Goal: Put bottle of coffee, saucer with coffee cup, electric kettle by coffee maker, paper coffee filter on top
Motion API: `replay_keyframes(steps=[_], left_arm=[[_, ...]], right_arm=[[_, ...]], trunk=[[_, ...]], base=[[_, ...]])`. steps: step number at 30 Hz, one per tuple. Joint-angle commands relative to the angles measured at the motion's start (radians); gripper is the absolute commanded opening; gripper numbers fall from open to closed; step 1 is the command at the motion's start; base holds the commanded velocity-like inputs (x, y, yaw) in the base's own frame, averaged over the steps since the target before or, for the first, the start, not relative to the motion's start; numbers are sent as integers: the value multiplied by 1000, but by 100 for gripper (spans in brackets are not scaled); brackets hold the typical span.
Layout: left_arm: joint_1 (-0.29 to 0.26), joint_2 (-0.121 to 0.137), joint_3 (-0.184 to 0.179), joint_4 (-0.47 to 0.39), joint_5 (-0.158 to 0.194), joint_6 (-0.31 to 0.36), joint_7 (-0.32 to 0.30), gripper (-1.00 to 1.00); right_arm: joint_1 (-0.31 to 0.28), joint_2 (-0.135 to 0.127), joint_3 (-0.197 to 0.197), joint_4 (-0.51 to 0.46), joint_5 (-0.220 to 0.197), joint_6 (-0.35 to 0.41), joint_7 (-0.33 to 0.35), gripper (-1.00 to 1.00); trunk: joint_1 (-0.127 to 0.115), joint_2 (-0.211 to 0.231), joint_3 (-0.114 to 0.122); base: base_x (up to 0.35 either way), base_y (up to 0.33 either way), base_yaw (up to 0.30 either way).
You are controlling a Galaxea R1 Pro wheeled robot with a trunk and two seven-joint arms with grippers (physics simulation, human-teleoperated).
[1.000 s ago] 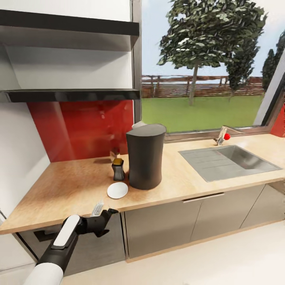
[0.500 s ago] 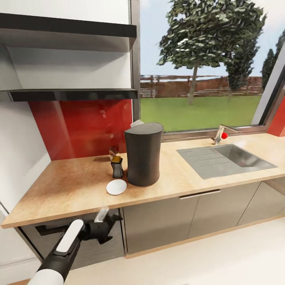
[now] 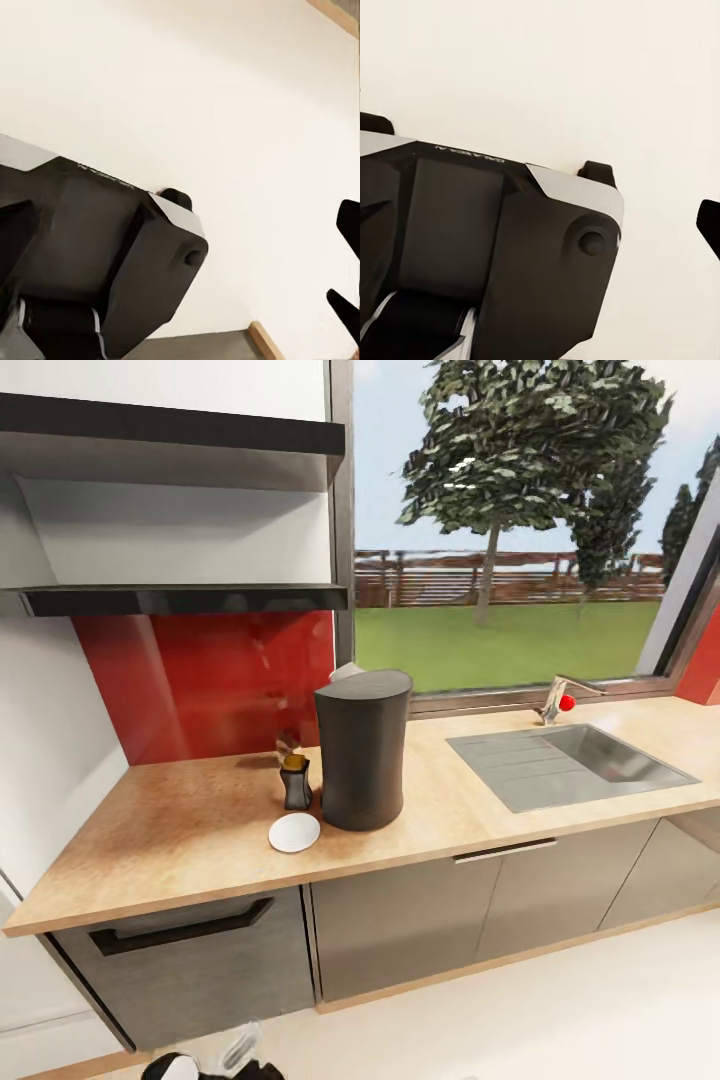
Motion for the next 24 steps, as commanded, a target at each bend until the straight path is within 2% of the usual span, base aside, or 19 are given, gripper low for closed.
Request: replay_keyframes(steps=[1,2,3,5,6,10,12,13,14,18,21,24], left_arm=[[15,1,-4,11,-41,-33,9,100],[28,0,-4,31,-93,-74,8,100],[32,-1,-5,44,-118,-98,8,100],[43,-2,-25,113,-212,-205,-3,100],[45,-1,-33,134,-234,-235,-10,100],[50,-1,-105,330,-392,-539,-103,100],[50,1,-134,422,-465,-693,-156,100],[50,1,-140,443,-484,-726,-169,100],[50,2,-151,482,-522,-786,-193,100],[51,12,-164,590,-626,-897,-245,100],[51,31,-168,658,-684,-951,-264,100],[51,52,-170,694,-705,-996,-270,100]], right_arm=[[-1,-1,6,-2,-8,-5,-4,100],[-1,-1,6,-2,-6,-20,-4,100],[-1,-1,6,-2,-6,-30,-4,100],[-1,-2,6,-1,-4,-77,-3,100],[-1,-3,6,0,-4,-89,-3,100],[-1,-9,6,2,-5,-146,-3,100],[-1,-22,6,2,-7,-156,-3,100],[-1,-27,6,2,-8,-157,-4,100],[-1,-37,6,2,-10,-161,-4,100],[-1,-73,6,3,-13,-189,-4,100],[0,-102,5,2,-15,-222,-2,100],[6,-116,5,2,-16,-234,3,100]], trunk=[[1,-2,-2],[1,-2,-2],[1,-2,-2],[1,-2,-2],[1,-2,-2],[1,-2,-2],[1,-2,-2],[1,-2,-2],[1,-2,-2],[1,-2,-2],[1,-2,-2],[1,-2,-2]], base=[[0,0,0],[0,0,0],[0,0,0],[0,0,0],[0,0,0],[0,0,0],[0,0,0],[0,0,0],[0,0,0],[0,0,0],[0,0,0],[0,0,0]])
